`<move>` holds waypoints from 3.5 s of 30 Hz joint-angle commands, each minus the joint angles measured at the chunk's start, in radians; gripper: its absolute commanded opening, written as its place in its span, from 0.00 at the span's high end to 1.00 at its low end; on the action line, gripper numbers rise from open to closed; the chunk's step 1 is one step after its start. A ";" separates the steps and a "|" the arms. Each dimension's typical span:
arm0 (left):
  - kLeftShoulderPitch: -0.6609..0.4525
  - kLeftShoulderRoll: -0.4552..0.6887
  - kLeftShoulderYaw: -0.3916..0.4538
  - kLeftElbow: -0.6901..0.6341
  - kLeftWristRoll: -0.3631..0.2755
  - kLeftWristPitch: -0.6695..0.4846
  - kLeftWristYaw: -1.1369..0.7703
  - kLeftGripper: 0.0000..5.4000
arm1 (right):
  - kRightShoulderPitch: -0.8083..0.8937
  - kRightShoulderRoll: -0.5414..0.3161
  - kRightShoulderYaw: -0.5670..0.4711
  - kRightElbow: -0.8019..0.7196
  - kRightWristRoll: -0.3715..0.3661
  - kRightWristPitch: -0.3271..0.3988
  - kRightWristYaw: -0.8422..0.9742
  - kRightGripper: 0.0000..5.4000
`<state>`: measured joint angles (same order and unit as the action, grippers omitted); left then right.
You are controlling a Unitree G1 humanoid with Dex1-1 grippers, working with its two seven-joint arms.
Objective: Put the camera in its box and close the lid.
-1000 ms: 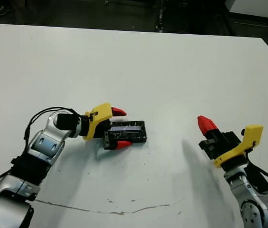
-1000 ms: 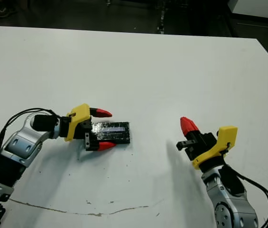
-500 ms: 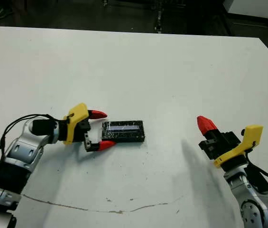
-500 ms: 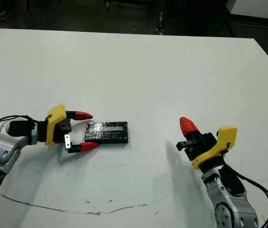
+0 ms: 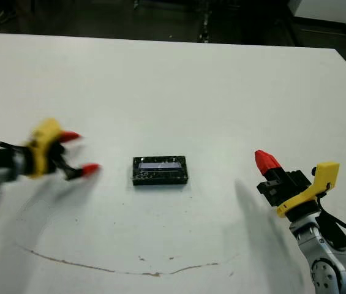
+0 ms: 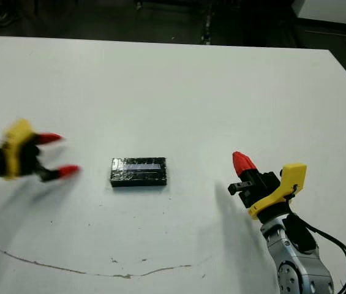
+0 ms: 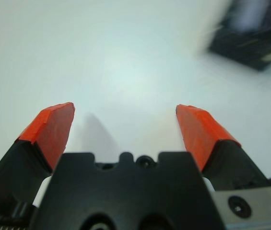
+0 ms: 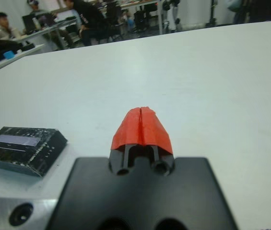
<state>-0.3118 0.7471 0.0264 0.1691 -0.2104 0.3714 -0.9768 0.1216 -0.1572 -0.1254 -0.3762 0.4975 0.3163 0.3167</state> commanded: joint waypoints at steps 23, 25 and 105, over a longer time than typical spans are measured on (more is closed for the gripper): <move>0.122 -0.461 0.097 -0.503 -0.230 0.071 0.494 0.33 | 0.014 -0.003 0.004 0.011 -0.018 -0.009 -0.006 1.00; 0.118 -0.498 0.049 -0.496 -0.227 0.065 0.501 0.38 | 0.013 -0.002 0.005 0.015 -0.017 -0.012 -0.003 1.00; 0.339 -0.719 0.168 -0.216 0.010 -0.723 0.825 1.00 | -0.085 0.117 0.018 -0.025 -0.166 -0.156 -0.183 1.00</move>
<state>0.0244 0.0290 0.2001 -0.0620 -0.1980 -0.3404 -0.1460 0.0404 -0.0361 -0.1006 -0.4107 0.3367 0.1683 0.1408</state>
